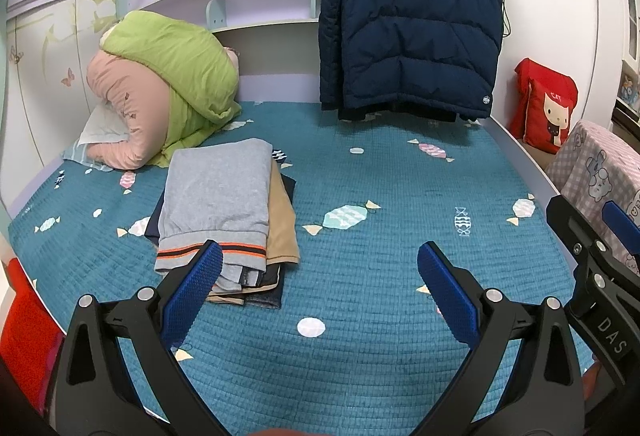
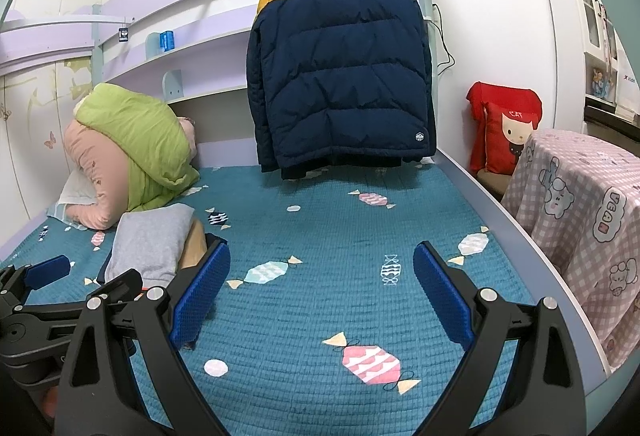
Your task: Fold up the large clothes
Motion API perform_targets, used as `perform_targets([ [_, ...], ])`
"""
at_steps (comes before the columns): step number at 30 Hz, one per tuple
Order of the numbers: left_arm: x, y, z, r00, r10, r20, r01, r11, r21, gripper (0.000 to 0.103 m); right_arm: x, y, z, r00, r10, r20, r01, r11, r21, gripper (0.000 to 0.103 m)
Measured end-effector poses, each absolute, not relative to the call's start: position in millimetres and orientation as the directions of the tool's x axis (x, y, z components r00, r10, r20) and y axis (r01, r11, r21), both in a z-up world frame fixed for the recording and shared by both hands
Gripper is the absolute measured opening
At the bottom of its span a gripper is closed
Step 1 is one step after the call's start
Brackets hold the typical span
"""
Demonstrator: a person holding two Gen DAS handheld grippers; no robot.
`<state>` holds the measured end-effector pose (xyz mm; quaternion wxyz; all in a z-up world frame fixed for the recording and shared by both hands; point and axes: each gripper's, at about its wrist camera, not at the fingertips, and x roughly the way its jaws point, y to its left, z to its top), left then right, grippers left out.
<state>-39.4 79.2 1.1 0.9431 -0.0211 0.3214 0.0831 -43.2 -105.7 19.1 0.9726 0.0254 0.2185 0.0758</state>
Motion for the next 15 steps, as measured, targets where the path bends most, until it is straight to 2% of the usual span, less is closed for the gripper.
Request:
perform_targets([
  [15, -38.5, 81.2, 0.3, 0.779, 0.142, -0.611, -0.170, 0.985, 0.013, 0.098, -41.1, -107.7, 16.2, 0.889, 0.170, -0.426, -0.143, 0.985, 0.094, 0.090],
])
